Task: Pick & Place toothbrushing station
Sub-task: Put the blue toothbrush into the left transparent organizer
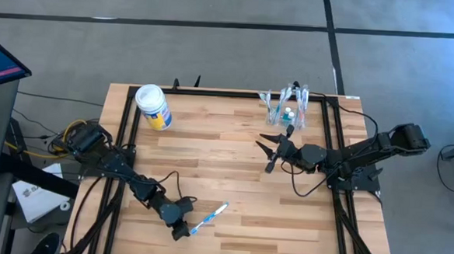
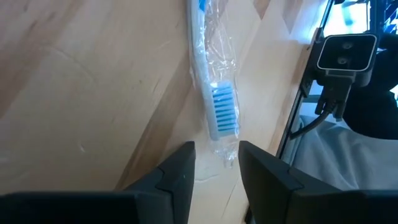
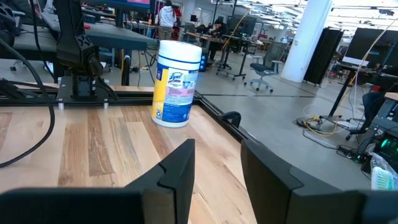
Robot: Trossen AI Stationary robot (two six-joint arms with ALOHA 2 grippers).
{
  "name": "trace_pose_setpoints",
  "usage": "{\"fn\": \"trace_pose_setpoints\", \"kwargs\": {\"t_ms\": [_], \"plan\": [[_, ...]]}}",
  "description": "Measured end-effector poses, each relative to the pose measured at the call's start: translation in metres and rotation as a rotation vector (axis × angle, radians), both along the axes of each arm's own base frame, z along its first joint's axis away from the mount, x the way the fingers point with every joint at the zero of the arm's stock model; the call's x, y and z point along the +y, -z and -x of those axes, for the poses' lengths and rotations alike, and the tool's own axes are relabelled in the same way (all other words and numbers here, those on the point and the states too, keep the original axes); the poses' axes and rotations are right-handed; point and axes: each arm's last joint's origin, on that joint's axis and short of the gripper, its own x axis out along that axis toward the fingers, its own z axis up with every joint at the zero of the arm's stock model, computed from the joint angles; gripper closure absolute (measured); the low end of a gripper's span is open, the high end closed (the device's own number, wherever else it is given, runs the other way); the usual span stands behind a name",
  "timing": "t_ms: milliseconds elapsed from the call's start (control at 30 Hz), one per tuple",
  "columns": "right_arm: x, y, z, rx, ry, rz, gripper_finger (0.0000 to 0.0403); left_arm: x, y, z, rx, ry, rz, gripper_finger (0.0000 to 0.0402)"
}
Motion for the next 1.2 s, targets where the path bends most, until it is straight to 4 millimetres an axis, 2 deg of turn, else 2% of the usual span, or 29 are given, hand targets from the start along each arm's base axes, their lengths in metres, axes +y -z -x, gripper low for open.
{"fn": "trace_pose_setpoints", "kwargs": {"t_ms": [200,433,700,800,933,1200], "plan": [[0.0,0.0,0.0,0.0,0.0,0.0,0.0282,0.0,0.0,0.0,0.003,-0.003,-0.002,0.0304],[0.0,0.0,0.0,0.0,0.0,0.0,0.0282,0.0,0.0,0.0,-0.014,0.011,-0.012,0.0393],[0.0,0.0,0.0,0.0,0.0,0.001,0.0282,0.001,-0.003,0.0,-0.045,0.033,-0.038,0.0401],[0.0,0.0,0.0,0.0,0.0,0.001,0.0282,0.002,-0.012,-0.003,-0.084,0.049,-0.043,0.0401],[0.0,0.0,0.0,0.002,0.0,0.003,0.0282,0.003,-0.034,-0.01,-0.193,0.075,-0.036,0.0401],[0.0,0.0,0.0,0.004,0.0,0.003,0.0282,0.02,-0.071,-0.015,-0.377,0.084,-0.064,0.0401]]}}
